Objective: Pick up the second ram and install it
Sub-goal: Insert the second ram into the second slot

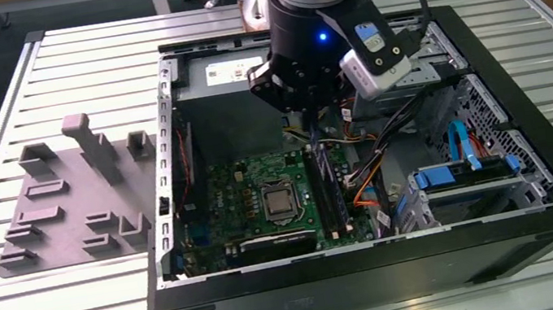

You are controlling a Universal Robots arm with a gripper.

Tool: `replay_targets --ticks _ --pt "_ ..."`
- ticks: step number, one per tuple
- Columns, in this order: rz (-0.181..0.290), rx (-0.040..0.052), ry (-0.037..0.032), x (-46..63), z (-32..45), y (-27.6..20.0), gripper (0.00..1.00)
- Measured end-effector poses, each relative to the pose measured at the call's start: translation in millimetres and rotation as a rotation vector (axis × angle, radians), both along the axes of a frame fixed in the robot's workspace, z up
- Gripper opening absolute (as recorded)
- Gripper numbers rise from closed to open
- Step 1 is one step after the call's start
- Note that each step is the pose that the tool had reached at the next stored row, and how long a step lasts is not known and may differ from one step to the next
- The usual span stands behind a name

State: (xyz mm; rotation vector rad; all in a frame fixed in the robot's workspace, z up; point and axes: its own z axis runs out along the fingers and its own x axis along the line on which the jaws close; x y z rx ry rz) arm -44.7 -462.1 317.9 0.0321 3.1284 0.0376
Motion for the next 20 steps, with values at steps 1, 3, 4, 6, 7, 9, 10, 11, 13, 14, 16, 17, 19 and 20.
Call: replay_targets --ticks 1,3,4,6,7,9,10,11,13,14,16,17,19,20 --pt "0.0 0.0 0.0016 0.0 -1.7 0.0 0.14" --pt "-0.001 0.0 0.0055 0.0 -3.8 0.0 0.14" --pt "-0.002 -0.0002 0.0059 0.0 -3.8 -0.1 0.14" --pt "-0.002 -0.0002 0.006 0.0 -3.9 -0.1 0.14" --pt "-0.002 -0.0003 0.0059 -0.3 -3.9 -0.1 0.14" --pt "-0.002 -0.0002 0.0059 -0.3 -3.9 -0.1 0.14" --pt "-0.002 -0.0003 0.0059 -0.3 -3.9 -0.1 0.14" --pt "-0.002 -0.0003 0.0059 -0.4 -3.9 -0.1 0.14" --pt "-0.002 -0.0003 0.0059 -0.4 -3.9 -0.1 0.14" --pt "-0.002 -0.0003 0.0059 -0.4 -3.9 -0.1 0.14" --pt "-0.002 -0.0004 0.0059 -0.5 -4.0 -0.2 0.14" --pt "-0.002 0.0 0.0059 -0.5 -4.4 -0.2 0.14" --pt "-0.002 0.0008 0.006 -0.5 -6.1 -0.1 0.14" --pt "-0.002 0.0007 0.0066 -0.5 -7.7 -0.1 0.14"
